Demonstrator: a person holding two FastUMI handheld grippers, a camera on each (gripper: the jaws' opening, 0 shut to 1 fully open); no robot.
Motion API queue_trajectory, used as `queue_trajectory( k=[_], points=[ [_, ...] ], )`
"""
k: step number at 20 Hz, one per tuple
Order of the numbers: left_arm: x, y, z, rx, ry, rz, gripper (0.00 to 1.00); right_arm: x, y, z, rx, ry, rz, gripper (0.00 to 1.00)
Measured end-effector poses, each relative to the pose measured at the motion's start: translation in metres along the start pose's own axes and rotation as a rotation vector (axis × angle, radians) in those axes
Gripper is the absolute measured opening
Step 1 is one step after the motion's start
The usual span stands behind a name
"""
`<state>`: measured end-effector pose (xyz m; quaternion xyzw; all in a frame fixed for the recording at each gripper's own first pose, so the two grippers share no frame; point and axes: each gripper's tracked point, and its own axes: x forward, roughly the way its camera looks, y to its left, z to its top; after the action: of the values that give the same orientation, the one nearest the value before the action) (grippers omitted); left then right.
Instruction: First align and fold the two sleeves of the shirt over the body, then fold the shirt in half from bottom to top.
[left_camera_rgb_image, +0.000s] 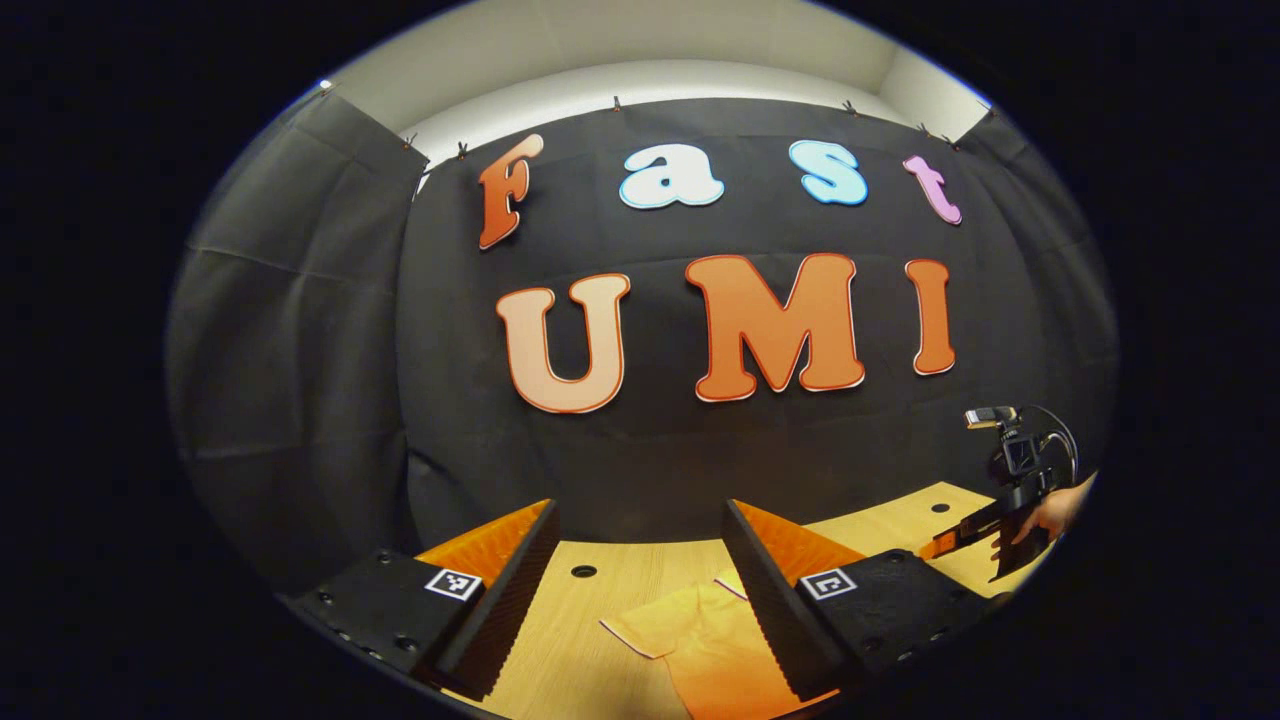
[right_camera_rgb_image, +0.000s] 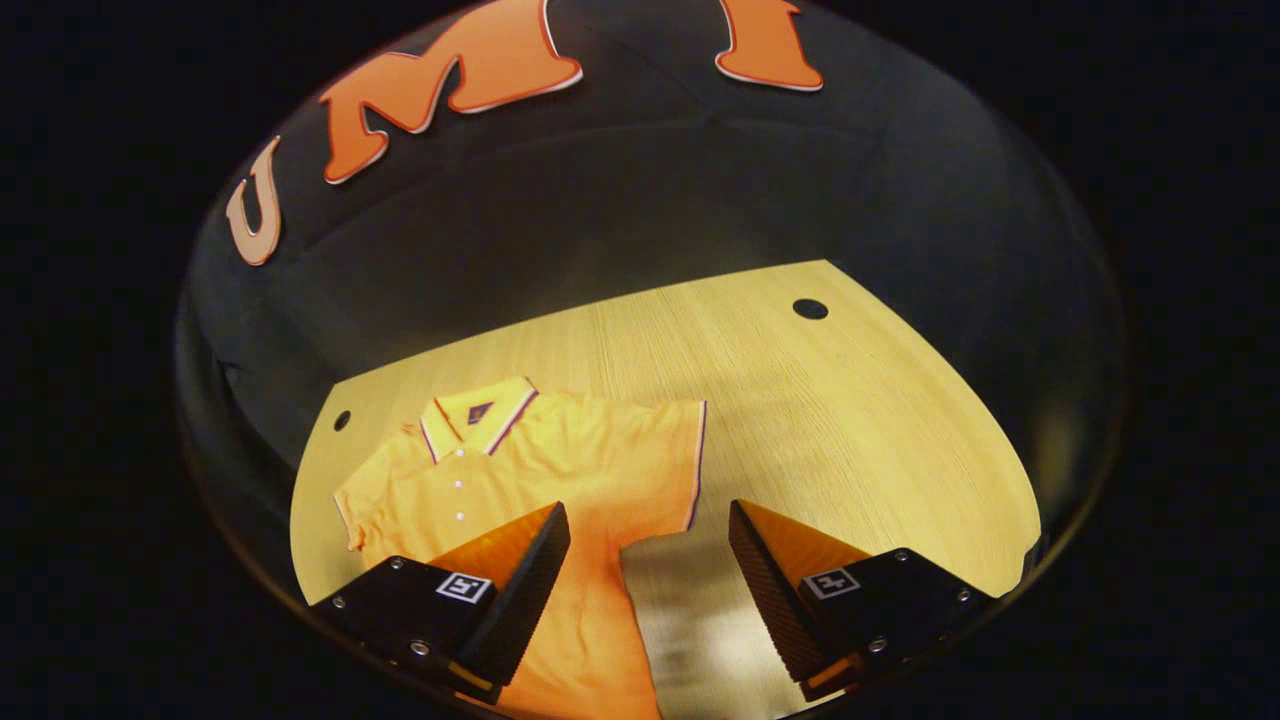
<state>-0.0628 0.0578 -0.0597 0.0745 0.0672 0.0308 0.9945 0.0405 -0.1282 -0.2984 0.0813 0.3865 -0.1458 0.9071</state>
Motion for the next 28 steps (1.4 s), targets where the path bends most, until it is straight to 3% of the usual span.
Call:
queue_trajectory(
  k=[5, 13, 15, 19, 20, 21, 22, 23, 24, 26, 27, 28],
  points=[
    [-0.006, -0.005, -0.019, 0.037, 0.095, 0.077, 0.99, 0.061, -0.017, 0.001, 0.029, 0.149, 0.010, 1.00],
    [-0.024, -0.016, -0.039, 0.075, 0.209, 0.137, 0.99, 0.128, -0.026, 0.000, -0.040, 0.331, -0.036, 0.87],
    [-0.026, -0.013, -0.041, 0.087, 0.223, 0.158, 0.99, 0.135, -0.026, -0.011, -0.065, 0.399, -0.050, 0.77],
    [-0.030, -0.013, -0.045, 0.090, 0.245, 0.183, 0.99, 0.141, -0.019, -0.011, -0.170, 0.448, -0.075, 0.76],
    [-0.028, -0.014, -0.046, 0.091, 0.251, 0.181, 0.99, 0.137, -0.014, -0.011, -0.180, 0.461, -0.067, 0.65],
    [-0.026, -0.017, -0.046, 0.094, 0.256, 0.176, 0.99, 0.138, -0.013, -0.011, -0.182, 0.469, -0.065, 0.64],
    [-0.026, -0.021, -0.044, 0.100, 0.254, 0.169, 0.99, 0.139, -0.013, -0.009, -0.168, 0.461, -0.064, 0.41],
    [-0.026, -0.024, -0.042, 0.105, 0.249, 0.162, 0.99, 0.139, -0.013, -0.007, -0.141, 0.466, -0.055, 0.36],
    [-0.027, -0.024, -0.041, 0.109, 0.246, 0.158, 0.99, 0.139, -0.012, -0.009, -0.126, 0.468, -0.024, 0.16],
    [-0.028, -0.025, -0.042, 0.108, 0.250, 0.155, 0.99, 0.137, -0.003, -0.006, -0.005, 0.484, 0.062, 0.16],
    [-0.029, -0.023, -0.043, 0.104, 0.254, 0.159, 0.99, 0.132, -0.001, -0.004, 0.061, 0.470, 0.088, 0.03],
    [-0.031, -0.023, -0.046, 0.100, 0.261, 0.160, 1.00, 0.129, 0.004, -0.004, 0.076, 0.471, 0.121, 0.01]
  ],
)
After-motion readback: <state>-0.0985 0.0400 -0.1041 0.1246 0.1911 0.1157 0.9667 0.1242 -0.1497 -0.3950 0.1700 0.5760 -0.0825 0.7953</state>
